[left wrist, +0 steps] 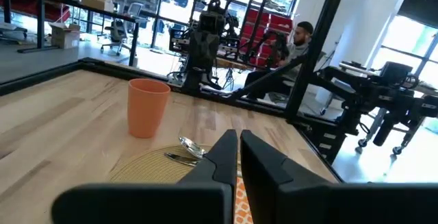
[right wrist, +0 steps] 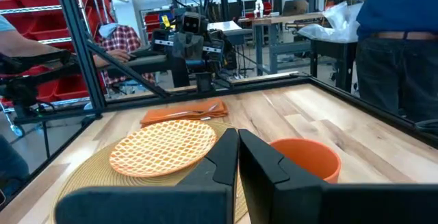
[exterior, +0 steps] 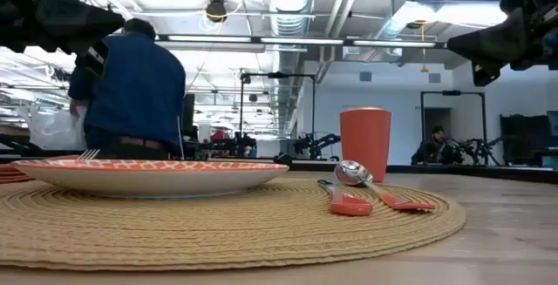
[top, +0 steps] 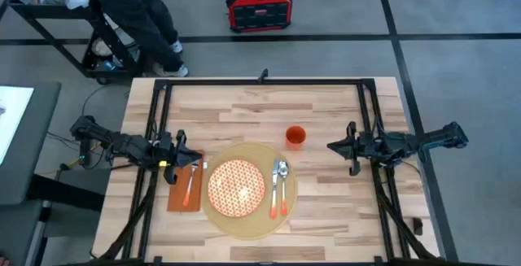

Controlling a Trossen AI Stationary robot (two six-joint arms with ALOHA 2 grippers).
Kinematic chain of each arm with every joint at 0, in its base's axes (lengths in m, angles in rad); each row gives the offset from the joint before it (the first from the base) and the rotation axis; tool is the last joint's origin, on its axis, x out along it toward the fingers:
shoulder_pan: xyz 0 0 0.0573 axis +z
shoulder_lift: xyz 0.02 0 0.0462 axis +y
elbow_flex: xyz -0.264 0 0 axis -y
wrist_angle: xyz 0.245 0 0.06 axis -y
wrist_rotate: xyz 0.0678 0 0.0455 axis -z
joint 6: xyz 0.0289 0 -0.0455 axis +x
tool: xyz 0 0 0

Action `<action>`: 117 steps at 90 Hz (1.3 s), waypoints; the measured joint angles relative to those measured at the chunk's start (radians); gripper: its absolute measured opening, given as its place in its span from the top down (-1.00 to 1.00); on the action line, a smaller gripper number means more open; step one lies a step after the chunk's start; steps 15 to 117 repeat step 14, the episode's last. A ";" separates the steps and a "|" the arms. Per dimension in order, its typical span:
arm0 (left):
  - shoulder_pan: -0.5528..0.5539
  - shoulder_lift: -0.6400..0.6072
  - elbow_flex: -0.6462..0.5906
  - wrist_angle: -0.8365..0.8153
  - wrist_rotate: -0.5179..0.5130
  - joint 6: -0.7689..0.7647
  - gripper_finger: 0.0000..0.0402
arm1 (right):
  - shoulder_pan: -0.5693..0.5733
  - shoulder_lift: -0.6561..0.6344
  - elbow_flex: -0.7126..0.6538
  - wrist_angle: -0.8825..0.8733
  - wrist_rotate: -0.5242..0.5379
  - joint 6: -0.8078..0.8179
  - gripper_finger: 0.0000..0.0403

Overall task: Set table place
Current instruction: Return to Home Position

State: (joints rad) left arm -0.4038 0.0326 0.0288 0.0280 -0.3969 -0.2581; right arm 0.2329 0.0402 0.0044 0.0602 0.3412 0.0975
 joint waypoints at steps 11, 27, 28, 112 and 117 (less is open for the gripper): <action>0.000 0.000 0.000 0.000 0.000 0.000 1.00 | 0.000 0.000 0.000 0.000 0.000 0.000 1.00; 0.000 0.000 0.000 0.000 0.000 0.000 1.00 | 0.000 0.000 0.000 0.000 0.000 0.000 1.00; 0.000 0.000 0.000 0.000 0.000 0.000 1.00 | 0.000 0.000 0.000 0.000 0.000 0.000 1.00; 0.000 0.000 0.000 0.000 0.000 0.000 1.00 | 0.000 0.000 0.000 0.000 0.000 0.000 1.00; 0.000 0.000 0.000 0.000 0.000 0.000 1.00 | 0.000 0.000 0.000 0.000 0.000 0.000 1.00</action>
